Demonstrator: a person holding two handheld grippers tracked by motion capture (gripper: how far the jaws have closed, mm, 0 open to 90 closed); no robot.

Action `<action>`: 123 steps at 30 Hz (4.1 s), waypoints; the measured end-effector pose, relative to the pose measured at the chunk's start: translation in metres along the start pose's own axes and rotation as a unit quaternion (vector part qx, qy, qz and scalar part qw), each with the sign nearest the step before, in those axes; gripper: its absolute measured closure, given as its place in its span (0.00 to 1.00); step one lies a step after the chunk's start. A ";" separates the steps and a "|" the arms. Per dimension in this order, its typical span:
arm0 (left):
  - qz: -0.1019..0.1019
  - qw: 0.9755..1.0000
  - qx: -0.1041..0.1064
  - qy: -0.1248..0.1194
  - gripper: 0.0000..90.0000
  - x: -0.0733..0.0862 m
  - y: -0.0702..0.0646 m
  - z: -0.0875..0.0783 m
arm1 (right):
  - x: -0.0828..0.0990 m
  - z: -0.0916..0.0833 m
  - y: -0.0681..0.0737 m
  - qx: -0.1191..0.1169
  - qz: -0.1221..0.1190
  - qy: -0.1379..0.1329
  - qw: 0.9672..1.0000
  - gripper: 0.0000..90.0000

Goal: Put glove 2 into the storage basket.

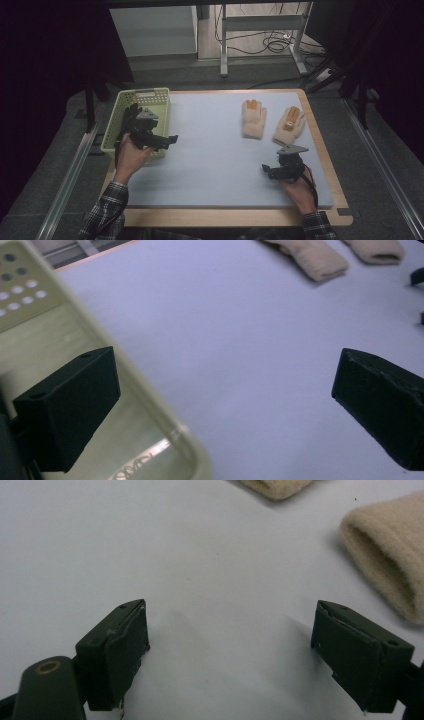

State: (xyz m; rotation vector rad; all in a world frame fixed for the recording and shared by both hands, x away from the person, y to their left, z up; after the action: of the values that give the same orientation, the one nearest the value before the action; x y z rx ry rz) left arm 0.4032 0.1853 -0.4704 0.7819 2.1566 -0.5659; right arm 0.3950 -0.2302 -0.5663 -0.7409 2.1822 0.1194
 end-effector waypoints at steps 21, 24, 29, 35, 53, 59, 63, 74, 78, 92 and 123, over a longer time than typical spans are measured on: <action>0.051 0.998 0.038 0.014 0.00 0.055 -0.070 0.043 | 0.000 0.000 -0.001 -0.002 0.002 0.002 1.000 0.16; 0.041 0.998 0.029 0.024 0.00 0.071 -0.068 0.051 | 0.000 0.001 -0.001 -0.004 0.004 0.002 1.000 0.16; 0.022 0.998 0.006 0.053 0.00 0.099 -0.062 0.064 | 0.000 0.001 -0.001 -0.005 0.006 0.004 1.000 0.16; 0.002 0.998 -0.004 0.068 0.00 0.107 -0.058 0.068 | 0.000 0.001 -0.001 -0.004 0.007 0.005 1.000 0.15; 0.006 0.998 -0.006 0.065 0.00 0.107 -0.058 0.068 | -0.017 0.003 -0.008 -0.013 0.010 0.003 1.000 0.21; 0.006 0.998 -0.006 0.065 0.00 0.107 -0.058 0.068 | -0.036 0.015 -0.023 -0.010 0.031 -0.003 0.999 0.21; 0.007 0.998 -0.006 0.065 0.00 0.107 -0.058 0.068 | -0.044 0.023 -0.032 -0.012 0.043 -0.003 0.999 0.22; 0.007 0.998 -0.006 0.065 0.00 0.107 -0.058 0.068 | -0.087 0.040 -0.037 -0.007 0.033 -0.010 0.999 0.26; 0.006 0.998 -0.006 0.063 0.00 0.107 -0.058 0.068 | -0.099 0.053 -0.040 -0.004 0.030 -0.006 1.000 0.31; 0.007 0.998 -0.005 0.065 0.00 0.107 -0.058 0.068 | -0.134 0.097 -0.050 0.025 0.011 0.007 1.000 0.40; 0.009 0.998 -0.005 0.066 0.00 0.107 -0.058 0.068 | -0.132 0.126 -0.034 -0.002 0.022 0.020 1.000 0.71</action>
State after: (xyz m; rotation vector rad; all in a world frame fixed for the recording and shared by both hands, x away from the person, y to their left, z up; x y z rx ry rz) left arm 0.3417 0.1403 -0.5873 0.8536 2.2697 -0.5072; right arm 0.5647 -0.1558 -0.5489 -0.7038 2.2380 0.1317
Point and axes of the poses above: each handheld gripper's, and its own axes: z roughly forward along the jaws, x roughly out of its underside, y roughly to its left, the point moved 5 cm from there along z, roughly forward along the jaws, and after that the axes turned 7 degrees about x, right-handed, at the moved point
